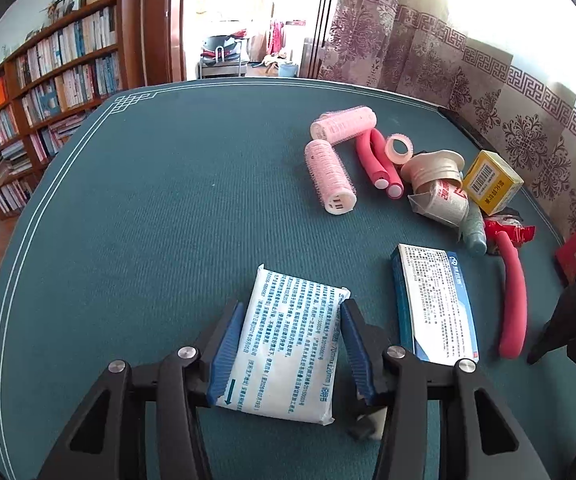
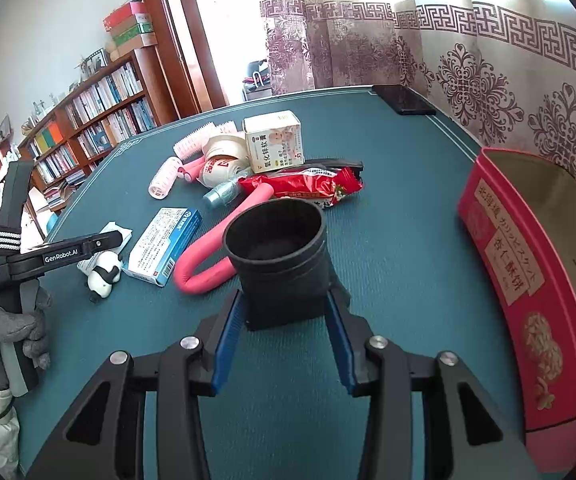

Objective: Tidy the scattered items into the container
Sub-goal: 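Carry white packet in left gripper and black cup in right gripper over red tin, then open left gripper dropping packet into tin while right gripper releases black cup, then withdraw both grippers from the tin back toward the items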

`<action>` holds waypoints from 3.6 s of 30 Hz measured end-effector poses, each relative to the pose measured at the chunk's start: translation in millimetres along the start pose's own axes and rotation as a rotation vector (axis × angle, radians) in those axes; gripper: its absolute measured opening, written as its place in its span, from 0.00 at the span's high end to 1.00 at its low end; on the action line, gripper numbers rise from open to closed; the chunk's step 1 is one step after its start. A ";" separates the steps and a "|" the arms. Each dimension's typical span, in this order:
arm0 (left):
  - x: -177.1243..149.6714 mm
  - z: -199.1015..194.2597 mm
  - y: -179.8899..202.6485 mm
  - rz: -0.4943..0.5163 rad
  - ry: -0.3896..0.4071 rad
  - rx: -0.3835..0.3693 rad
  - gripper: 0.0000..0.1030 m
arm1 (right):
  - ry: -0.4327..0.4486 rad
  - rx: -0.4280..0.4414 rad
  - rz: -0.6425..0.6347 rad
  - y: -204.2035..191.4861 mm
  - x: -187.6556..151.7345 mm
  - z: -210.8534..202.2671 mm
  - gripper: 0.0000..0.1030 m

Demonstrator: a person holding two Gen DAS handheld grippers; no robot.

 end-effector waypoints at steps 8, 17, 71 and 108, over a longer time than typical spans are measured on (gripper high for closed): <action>-10.0 -33.8 4.8 -0.002 0.060 0.008 0.51 | 0.040 0.027 0.013 0.5 4.2 -19.4 0.61; -10.3 -58.3 43.9 0.062 0.103 -0.032 0.51 | 0.003 0.020 0.010 9.4 0.6 -10.3 0.61; -21.1 -80.1 435.1 0.721 0.086 -0.394 0.50 | 0.243 -0.350 0.363 229.9 -33.2 -154.2 0.42; -6.1 -41.3 248.4 0.294 0.017 -0.246 0.08 | 0.240 -0.243 0.253 144.5 -5.3 -127.6 0.27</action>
Point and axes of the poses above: each gripper's, at about its wrist camera, not at the fingertips, and z roughly the way its jaws point, y to its right, x to its top, the point moved 8 cm from there along z, roughly the way its jaws point, and after that the axes turned 11 degrees about -y, right-handed, at the moved point
